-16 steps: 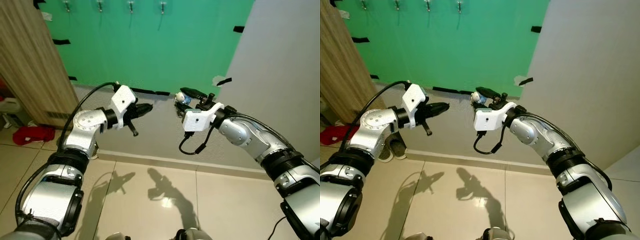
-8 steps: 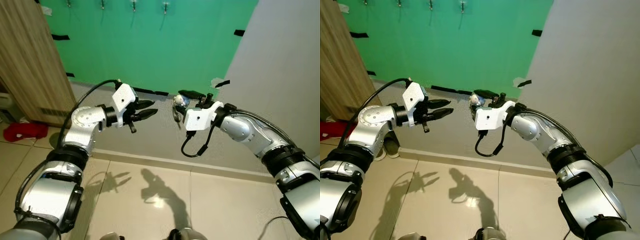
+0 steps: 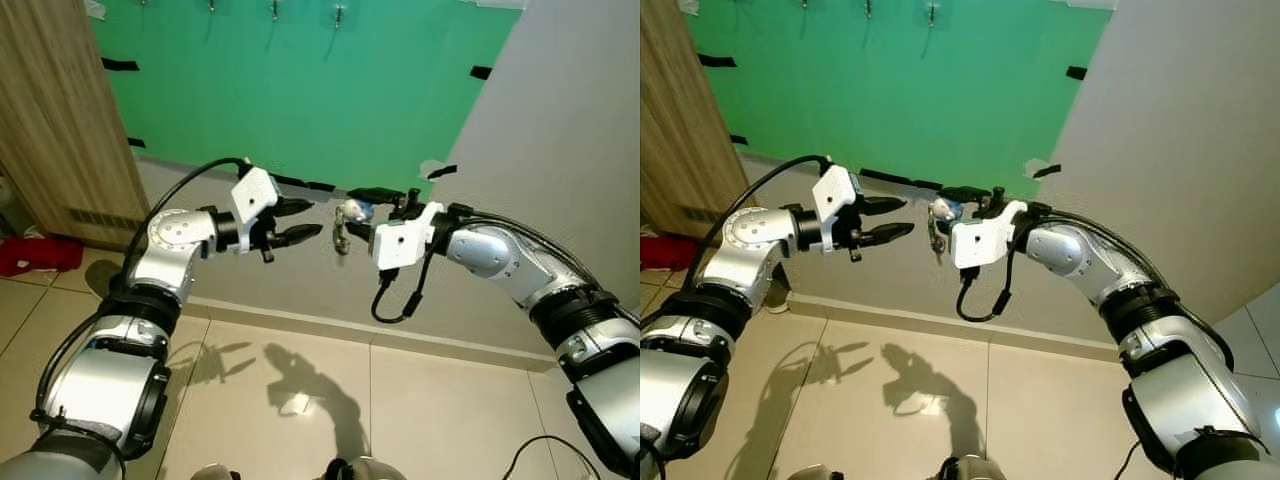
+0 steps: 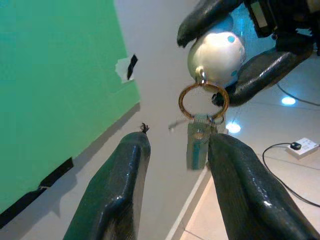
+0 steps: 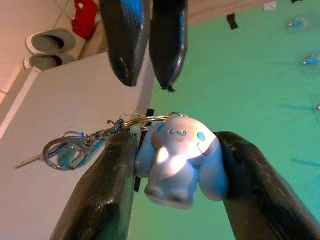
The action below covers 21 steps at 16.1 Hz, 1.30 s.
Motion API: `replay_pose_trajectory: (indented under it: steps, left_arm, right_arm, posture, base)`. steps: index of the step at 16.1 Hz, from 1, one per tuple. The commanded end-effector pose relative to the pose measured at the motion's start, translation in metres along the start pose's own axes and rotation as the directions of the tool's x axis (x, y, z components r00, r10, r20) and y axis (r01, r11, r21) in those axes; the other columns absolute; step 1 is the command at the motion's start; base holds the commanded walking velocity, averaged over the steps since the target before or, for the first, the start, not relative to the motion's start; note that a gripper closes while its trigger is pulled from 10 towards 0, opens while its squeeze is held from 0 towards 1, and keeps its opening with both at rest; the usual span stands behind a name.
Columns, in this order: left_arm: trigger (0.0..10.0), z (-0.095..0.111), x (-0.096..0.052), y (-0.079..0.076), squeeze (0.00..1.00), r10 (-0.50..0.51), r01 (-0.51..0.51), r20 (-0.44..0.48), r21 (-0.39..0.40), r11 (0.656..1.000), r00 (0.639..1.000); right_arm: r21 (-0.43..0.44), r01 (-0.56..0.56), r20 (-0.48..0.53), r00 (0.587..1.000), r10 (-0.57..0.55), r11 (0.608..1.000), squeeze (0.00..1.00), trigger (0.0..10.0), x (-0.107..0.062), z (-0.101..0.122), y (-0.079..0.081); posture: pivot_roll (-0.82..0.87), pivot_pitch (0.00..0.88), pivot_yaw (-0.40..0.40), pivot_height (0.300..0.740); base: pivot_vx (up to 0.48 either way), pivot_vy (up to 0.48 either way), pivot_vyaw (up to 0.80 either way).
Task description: Hang keys on a hook
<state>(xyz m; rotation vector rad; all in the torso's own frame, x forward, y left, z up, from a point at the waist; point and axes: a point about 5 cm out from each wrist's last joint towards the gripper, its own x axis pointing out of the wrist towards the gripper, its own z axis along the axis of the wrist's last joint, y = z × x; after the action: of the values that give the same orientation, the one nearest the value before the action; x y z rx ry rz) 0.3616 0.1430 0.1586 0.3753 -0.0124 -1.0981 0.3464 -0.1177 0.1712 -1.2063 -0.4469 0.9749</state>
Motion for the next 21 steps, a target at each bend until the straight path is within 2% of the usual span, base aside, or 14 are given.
replay_pose_trajectory:
  steps: [1,3,9,16,21]
  left_arm:
    - [10.0,0.008,0.004,0.002,0.0,-0.019,0.018,0.014,0.038,0.999,1.0]
    - [10.0,0.01,0.004,0.004,0.0,-0.015,0.014,0.025,0.056,0.998,1.0]
    - [10.0,0.014,0.005,0.007,0.0,-0.022,0.02,0.033,0.05,0.999,0.999]
    - [10.0,0.018,0.003,0.013,0.0,-0.037,0.036,0.023,0.042,0.998,0.999]
    - [10.0,0.024,0.006,0.015,0.0,-0.039,0.038,0.07,0.017,0.999,0.997]
  right_arm:
    - [-0.006,0.019,0.006,1.0,-0.019,1.0,0.0,10.0,-0.006,-0.001,-0.008]
    - [-0.032,0.002,0.064,0.998,0.0,0.999,0.0,10.0,-0.004,0.008,-0.013]
    - [-0.016,0.026,0.122,0.992,-0.023,1.0,0.0,10.0,-0.002,0.02,-0.027]
    - [0.006,0.027,0.163,0.986,-0.027,1.0,0.0,10.0,-0.004,0.03,-0.03]
    - [0.056,0.031,0.166,0.985,-0.04,0.998,0.0,10.0,-0.006,0.031,-0.031]
  posture:
    - [-0.11,0.0,-0.126,0.74]
    - [-0.12,0.0,-0.12,0.74]
    - [-0.12,0.004,-0.111,0.74]
    - [-0.12,0.007,-0.095,0.74]
    - [-0.13,0.007,-0.097,0.74]
  base:
    - [0.0,0.0,0.0]
    - [0.0,0.0,0.0]
    - [0.0,0.0,0.0]
    - [0.0,0.0,0.0]
    - [0.0,0.0,0.0]
